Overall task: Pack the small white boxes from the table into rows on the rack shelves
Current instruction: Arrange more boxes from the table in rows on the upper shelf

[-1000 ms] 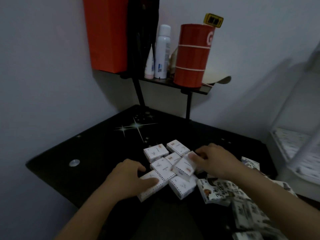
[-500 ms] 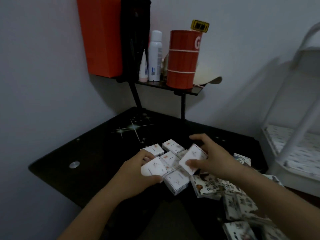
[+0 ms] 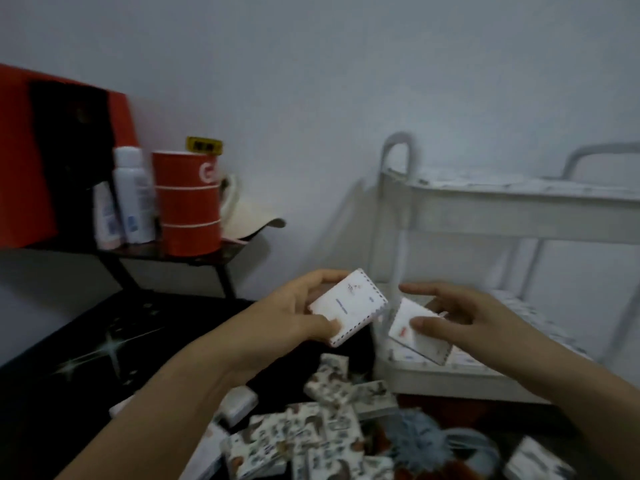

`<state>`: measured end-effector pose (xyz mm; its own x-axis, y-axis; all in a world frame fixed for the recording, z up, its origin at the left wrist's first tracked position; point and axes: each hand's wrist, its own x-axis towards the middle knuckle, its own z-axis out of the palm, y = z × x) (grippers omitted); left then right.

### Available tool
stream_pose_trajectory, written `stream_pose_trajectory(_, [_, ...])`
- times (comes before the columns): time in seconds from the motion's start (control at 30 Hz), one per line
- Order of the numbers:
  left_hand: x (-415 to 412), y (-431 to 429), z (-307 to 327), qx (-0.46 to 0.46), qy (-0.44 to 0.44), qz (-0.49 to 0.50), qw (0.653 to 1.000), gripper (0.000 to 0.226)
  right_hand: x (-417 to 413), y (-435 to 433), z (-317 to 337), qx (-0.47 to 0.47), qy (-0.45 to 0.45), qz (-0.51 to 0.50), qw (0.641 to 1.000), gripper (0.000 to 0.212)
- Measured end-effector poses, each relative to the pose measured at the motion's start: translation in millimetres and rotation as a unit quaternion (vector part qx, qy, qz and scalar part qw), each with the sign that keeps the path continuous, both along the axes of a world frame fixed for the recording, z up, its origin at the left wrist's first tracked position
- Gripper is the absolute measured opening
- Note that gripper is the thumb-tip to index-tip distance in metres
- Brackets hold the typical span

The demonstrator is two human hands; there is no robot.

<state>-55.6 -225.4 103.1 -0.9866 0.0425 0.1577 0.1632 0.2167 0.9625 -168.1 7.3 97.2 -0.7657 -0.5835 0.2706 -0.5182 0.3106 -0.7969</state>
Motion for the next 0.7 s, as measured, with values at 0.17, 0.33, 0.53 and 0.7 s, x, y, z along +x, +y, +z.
stream_pose_trajectory(0.17, [-47,58,48,-0.025,0.069,-0.047,0.996,0.057,-5,73,45,-0.046,0.01,-0.045,0.998,0.032])
stream_pose_trajectory(0.33, [-89,116,93,-0.042,0.142,-0.029,0.989,0.042,-21,127,77,-0.059,0.032,-0.082,0.994,0.049])
stream_pose_trajectory(0.53, [-157,161,148,-0.097,0.208,0.021,0.973,0.028,-59,175,126,-0.037,0.076,-0.122,0.989,0.052])
stream_pose_trajectory(0.7, [-233,182,190,-0.142,0.224,0.056,0.962,0.027,-100,198,159,-0.035,0.138,-0.159,0.977,0.033])
